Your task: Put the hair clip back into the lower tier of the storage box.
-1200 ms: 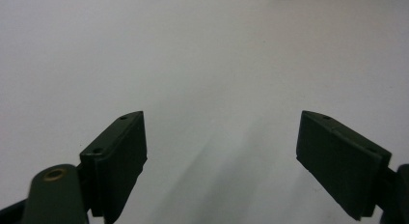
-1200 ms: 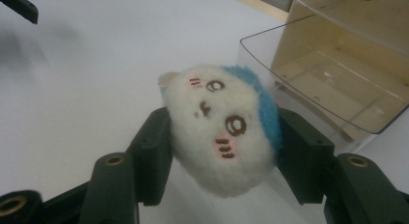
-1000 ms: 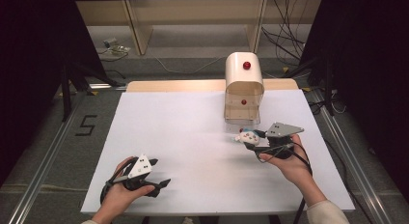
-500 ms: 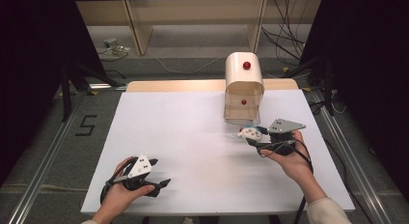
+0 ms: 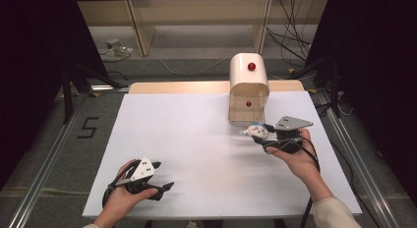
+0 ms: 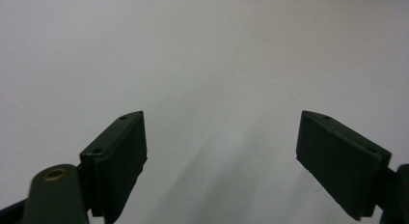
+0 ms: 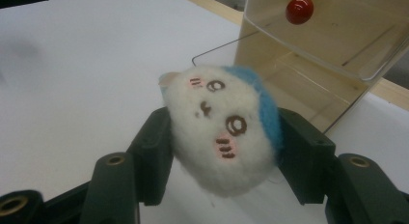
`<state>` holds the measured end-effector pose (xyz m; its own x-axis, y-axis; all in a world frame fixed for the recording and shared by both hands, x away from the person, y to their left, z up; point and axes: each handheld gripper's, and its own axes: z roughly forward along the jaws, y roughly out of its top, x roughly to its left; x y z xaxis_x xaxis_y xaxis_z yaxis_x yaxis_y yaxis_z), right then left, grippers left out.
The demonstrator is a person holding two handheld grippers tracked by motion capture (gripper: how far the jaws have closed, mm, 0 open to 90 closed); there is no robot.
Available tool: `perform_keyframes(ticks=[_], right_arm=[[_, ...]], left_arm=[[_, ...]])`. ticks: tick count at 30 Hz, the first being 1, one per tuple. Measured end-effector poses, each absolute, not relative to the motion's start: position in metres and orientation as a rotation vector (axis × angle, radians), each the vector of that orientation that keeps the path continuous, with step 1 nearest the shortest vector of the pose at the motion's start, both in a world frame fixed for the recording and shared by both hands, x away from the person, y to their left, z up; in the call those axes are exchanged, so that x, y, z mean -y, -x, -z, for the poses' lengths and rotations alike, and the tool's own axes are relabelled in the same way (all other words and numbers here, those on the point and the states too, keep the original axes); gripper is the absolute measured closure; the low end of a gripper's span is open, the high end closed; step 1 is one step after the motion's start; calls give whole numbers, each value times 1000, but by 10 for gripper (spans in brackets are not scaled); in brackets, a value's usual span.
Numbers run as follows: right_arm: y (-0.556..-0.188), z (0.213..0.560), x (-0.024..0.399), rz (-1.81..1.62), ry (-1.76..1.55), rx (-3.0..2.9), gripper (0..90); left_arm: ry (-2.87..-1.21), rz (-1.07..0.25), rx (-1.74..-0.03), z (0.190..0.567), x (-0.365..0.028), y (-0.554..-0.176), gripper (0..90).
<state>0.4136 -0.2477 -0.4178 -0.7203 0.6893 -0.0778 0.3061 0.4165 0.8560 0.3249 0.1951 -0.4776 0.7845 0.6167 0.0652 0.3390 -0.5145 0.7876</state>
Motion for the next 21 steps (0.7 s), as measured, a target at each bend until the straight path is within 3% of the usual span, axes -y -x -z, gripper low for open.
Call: perform_keyframes(ticks=[21], right_arm=[[-426,409,249,-1225,-886,-2238,434]], left_arm=[[-2151,-432,-710,478,-195,-325,182]])
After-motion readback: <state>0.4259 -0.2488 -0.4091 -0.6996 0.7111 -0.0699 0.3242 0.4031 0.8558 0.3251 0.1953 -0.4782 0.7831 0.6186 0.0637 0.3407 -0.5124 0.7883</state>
